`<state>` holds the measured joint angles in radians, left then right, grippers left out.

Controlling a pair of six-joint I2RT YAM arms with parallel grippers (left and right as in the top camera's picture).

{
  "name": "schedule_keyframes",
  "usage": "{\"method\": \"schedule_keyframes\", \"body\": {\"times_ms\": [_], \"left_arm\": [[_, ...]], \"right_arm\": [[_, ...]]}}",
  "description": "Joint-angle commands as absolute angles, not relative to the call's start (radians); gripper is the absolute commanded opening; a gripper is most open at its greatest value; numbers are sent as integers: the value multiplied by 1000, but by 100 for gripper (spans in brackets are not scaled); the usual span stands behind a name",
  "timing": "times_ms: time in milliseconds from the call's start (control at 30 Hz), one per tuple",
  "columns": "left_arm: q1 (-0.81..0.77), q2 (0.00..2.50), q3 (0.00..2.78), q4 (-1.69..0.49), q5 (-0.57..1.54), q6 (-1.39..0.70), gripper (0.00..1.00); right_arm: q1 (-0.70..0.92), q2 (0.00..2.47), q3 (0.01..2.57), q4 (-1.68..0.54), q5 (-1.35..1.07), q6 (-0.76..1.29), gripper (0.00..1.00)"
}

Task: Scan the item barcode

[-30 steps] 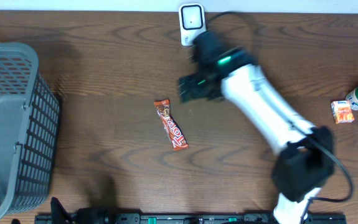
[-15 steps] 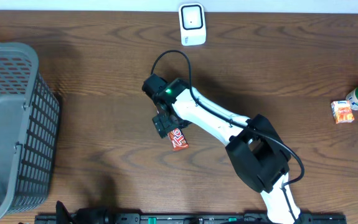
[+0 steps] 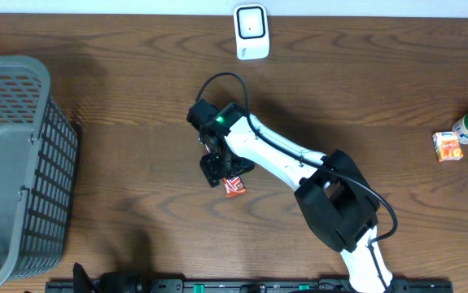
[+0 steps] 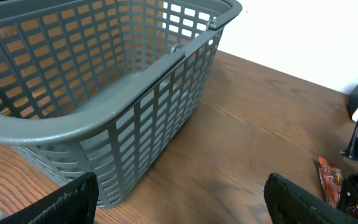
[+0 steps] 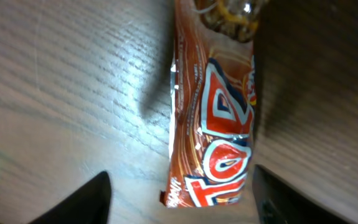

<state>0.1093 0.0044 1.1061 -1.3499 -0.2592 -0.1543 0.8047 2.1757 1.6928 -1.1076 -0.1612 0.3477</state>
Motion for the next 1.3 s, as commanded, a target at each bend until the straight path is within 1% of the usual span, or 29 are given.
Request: {"method": "schedule_keyframes", "body": {"times_ms": [0,67,100,133,167,200,267,300,333,367,400,567,600,667,700,800,933,1067,1267], "left_arm": [[105,3,1105,-1349,-247,-155,85],[105,3,1105,-1349,-247,-155,85],[105,3,1105,-1349,-247,-155,85],[105,3,1105,-1349,-247,-155,85],[105,3,1105,-1349,-247,-155,85],[105,3,1105,-1349,-247,-155,85],[105,3,1105,-1349,-247,-155,85],[105,3,1105,-1349,-247,-155,85],[105,3,1105,-1349,-247,-155,85],[105,3,1105,-1349,-247,-155,85],[105,3,1105,-1349,-247,-155,85],[105,3,1105,-1349,-247,-155,86],[105,3,1105,-1349,-247,-155,85],[105,3,1105,-1349,-247,-155,85],[105,3,1105,-1349,-247,-155,86],[105,3,1105,-1349,-247,-155,85],[105,3,1105,-1349,-247,-155,86],[105,3,1105,-1349,-247,-155,85],[86,3,1105,-1349,-247,-155,85]], "right_arm": [[806,2173,1679,-1106,-127,343,75],[806,2173,1653,-1087,-109,342,80],[804,2173,1634,-1071,-110,342,79],[802,2173,1618,-1058,-115,343,75],[799,2173,1595,-1043,-136,343,69],[796,2173,1575,-1031,-160,342,61],[791,2173,1541,-1016,-203,340,41],[790,2173,1532,-1017,-216,334,30],[789,2173,1527,-1026,-222,332,16],[789,2173,1530,-1042,-229,331,4],[789,2172,1536,-1061,-233,331,1],[769,2160,1658,-1234,-230,237,2],[762,2159,1691,-1264,-203,226,1],[754,2157,1744,-1314,-59,243,1],[753,2158,1765,-1340,75,294,1],[754,2158,1787,-1440,553,568,1],[754,2160,1769,-1538,873,852,1],[754,2160,1699,-1544,1025,1052,1],[768,2160,1518,-1412,1039,1168,2]]}}
